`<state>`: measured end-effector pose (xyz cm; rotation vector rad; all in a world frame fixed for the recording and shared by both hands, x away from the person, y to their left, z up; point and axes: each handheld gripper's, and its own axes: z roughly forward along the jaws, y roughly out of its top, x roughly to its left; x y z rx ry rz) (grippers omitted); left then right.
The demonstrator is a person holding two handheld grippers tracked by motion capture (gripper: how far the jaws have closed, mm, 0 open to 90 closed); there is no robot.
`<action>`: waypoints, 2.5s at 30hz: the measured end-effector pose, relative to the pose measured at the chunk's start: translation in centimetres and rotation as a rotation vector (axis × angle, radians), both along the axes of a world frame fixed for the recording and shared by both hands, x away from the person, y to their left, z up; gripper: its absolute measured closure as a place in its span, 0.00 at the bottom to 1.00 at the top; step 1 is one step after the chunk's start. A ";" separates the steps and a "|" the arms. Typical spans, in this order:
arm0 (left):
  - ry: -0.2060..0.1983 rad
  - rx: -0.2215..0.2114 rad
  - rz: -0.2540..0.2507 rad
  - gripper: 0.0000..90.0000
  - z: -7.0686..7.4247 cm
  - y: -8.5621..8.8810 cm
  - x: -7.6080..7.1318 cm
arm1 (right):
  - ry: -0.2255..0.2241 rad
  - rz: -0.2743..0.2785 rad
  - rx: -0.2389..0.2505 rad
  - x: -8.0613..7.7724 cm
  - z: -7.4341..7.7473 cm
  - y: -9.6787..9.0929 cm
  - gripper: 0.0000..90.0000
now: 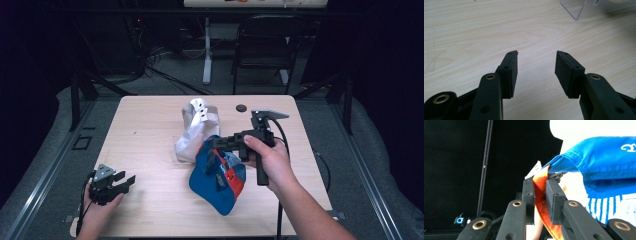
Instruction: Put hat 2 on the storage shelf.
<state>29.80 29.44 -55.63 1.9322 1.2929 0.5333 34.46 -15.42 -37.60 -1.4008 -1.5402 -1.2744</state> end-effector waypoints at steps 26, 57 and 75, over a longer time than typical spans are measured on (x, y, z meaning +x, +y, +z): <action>-0.003 0.007 -0.013 0.59 0.0 -0.2 0.0 | -0.016 -0.134 -0.034 1.2 4.6 -5.1 0.87; -0.095 -0.058 -0.182 0.59 3.5 -5.7 -1.2 | -0.050 -0.321 -0.027 2.6 7.5 -9.1 0.87; -0.261 -0.007 -0.546 0.55 8.8 -22.0 -2.4 | -0.051 -0.344 0.001 3.7 7.2 -8.5 0.87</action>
